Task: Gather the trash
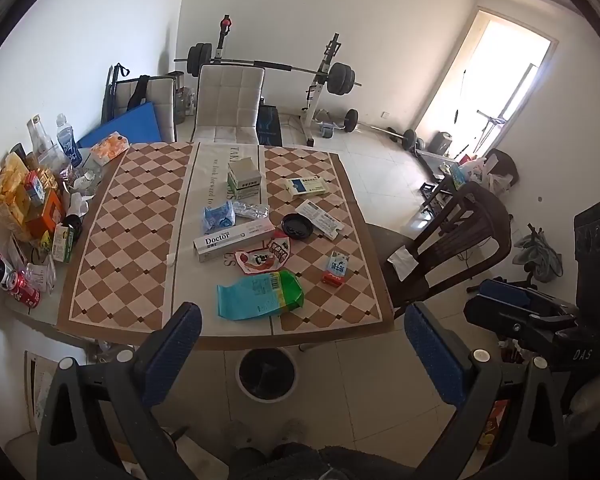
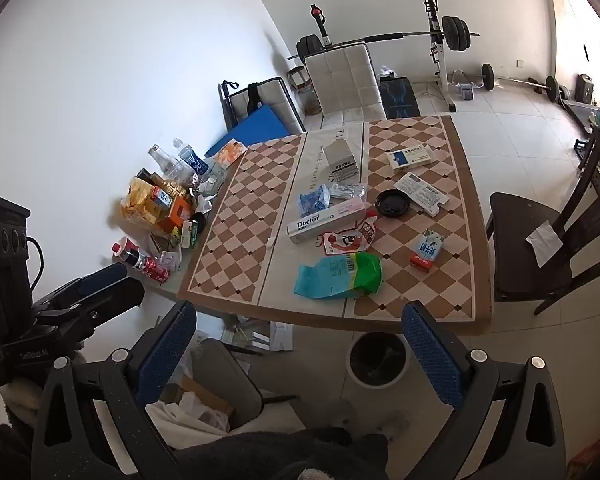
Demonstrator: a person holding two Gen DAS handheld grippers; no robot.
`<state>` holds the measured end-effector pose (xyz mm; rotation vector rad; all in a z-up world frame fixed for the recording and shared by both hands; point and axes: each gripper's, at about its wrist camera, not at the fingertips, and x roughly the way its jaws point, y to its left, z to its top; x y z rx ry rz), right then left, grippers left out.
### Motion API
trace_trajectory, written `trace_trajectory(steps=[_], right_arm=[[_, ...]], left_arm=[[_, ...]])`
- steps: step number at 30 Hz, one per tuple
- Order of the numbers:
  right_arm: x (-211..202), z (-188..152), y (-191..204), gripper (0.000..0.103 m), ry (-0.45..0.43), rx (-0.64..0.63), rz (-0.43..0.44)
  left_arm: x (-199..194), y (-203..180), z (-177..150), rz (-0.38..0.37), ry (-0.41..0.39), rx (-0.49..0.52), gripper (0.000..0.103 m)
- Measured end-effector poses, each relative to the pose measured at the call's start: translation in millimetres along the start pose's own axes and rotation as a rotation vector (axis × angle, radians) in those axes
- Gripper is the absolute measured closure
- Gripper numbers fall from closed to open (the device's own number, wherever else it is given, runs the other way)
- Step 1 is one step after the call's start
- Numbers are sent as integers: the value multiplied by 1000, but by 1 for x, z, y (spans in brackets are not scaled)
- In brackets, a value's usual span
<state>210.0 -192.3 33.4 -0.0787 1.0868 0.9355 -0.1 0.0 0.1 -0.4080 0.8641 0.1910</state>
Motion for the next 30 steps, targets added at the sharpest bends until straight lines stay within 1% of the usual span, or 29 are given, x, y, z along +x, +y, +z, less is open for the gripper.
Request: trace_trajectory(steps=[13, 15, 30], right_arm=[[-3, -2, 2, 0, -1, -3, -6], [-3, -2, 2, 0, -1, -4, -7], [-5, -2, 5, 0, -2, -9, -12]], left_arm=[[-1, 0, 0, 9, -3, 11, 0], [0, 0, -4, 8, -4, 13, 0], [-2, -2, -1, 20, -5, 22, 0]])
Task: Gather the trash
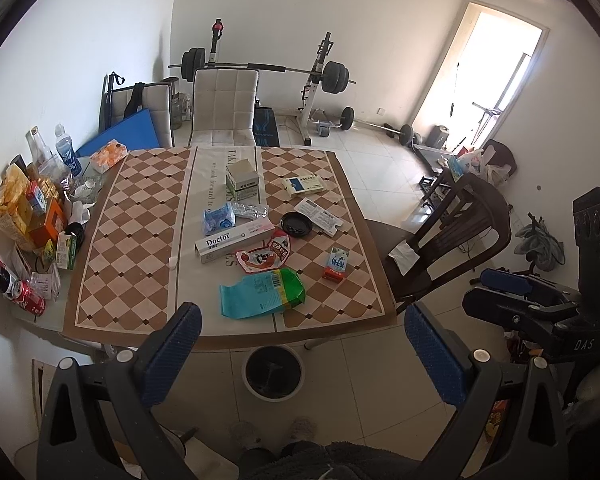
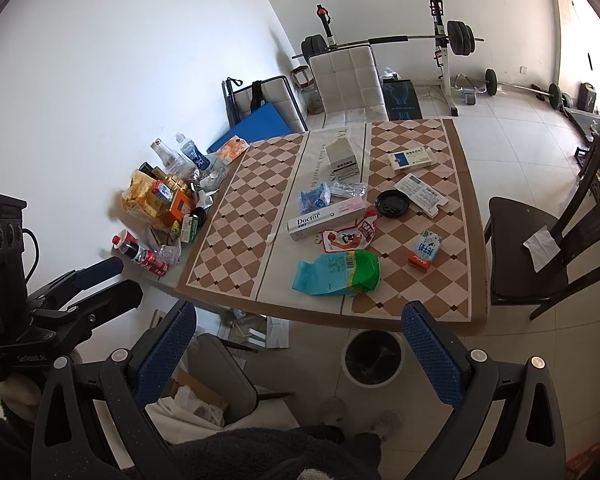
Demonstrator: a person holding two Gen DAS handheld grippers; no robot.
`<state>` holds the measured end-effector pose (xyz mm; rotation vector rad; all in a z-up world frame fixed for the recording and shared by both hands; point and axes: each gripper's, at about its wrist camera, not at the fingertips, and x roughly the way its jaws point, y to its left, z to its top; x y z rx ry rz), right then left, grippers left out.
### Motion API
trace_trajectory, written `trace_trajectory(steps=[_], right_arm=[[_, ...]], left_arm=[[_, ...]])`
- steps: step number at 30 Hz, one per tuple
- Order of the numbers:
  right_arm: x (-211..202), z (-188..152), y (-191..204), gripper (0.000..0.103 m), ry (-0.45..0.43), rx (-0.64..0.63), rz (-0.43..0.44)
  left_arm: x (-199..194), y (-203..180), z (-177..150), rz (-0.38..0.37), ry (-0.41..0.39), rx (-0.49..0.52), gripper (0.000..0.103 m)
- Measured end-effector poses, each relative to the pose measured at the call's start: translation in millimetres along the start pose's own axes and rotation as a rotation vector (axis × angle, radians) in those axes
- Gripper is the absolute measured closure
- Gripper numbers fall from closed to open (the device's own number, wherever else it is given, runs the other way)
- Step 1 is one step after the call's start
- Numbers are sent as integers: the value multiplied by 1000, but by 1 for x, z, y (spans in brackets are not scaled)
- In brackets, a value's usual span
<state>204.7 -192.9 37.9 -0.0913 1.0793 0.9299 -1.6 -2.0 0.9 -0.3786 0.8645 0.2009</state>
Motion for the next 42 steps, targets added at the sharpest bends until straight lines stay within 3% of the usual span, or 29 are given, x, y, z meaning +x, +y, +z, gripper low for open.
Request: trace_trajectory(steps=[42], right_arm=[[-1, -6, 3, 0, -6, -5, 1]], left_arm=[[-4, -3, 2, 0, -9, 7, 0]])
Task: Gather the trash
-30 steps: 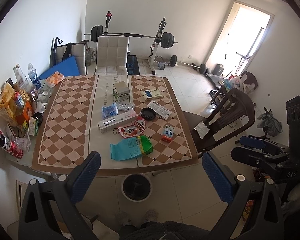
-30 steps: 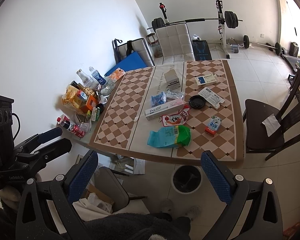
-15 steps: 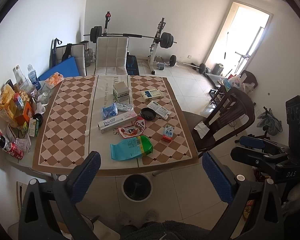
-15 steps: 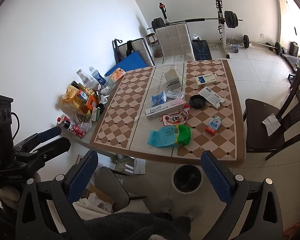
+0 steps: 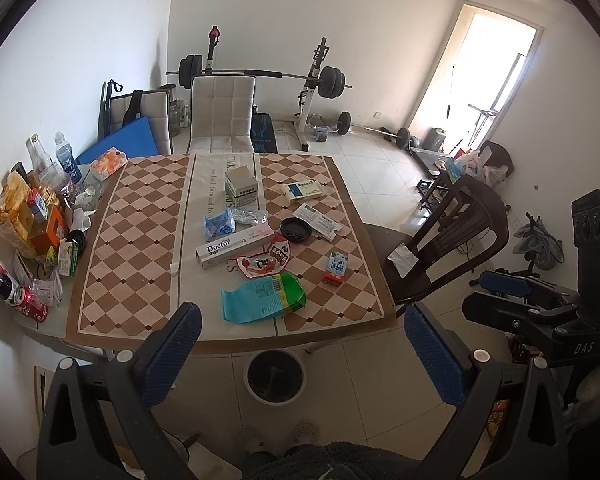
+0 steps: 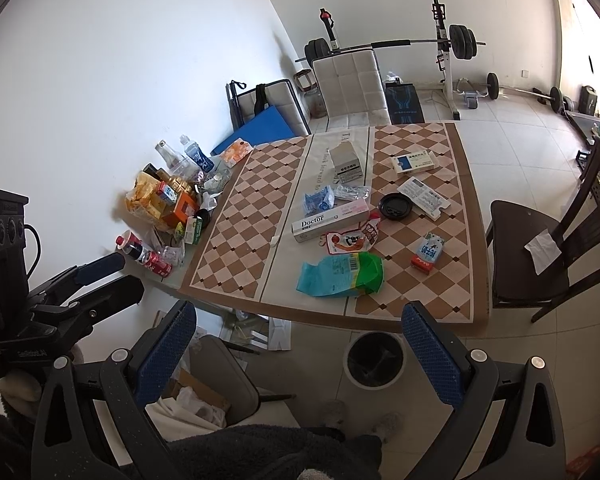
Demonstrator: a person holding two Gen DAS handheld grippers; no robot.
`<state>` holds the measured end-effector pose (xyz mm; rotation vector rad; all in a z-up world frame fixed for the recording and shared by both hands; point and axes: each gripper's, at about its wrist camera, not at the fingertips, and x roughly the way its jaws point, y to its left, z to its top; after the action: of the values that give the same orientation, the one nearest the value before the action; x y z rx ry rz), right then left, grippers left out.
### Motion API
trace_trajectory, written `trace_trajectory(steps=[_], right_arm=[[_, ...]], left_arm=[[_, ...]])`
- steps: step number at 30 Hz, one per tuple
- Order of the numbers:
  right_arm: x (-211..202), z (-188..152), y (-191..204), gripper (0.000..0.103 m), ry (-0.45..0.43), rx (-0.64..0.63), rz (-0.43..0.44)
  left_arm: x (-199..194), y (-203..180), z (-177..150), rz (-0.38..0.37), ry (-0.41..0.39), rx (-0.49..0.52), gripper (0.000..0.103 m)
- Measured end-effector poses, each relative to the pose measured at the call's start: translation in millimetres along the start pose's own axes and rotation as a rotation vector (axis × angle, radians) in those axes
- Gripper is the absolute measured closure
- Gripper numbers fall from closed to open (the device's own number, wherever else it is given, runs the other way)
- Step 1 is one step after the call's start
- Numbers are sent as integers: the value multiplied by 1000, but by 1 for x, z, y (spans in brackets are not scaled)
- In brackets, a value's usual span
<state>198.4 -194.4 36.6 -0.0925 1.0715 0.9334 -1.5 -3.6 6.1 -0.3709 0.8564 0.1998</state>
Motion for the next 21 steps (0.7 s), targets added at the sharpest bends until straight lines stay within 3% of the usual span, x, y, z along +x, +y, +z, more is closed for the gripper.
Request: trace_trajectory(steps=[18, 21], right_arm=[[4, -5, 2, 0, -3, 2, 2], [4, -2, 2, 0, -4, 18, 9]], left_arm=[[-3, -6, 10, -11, -2, 5, 0], [0, -3, 19, 53, -13, 10, 0]])
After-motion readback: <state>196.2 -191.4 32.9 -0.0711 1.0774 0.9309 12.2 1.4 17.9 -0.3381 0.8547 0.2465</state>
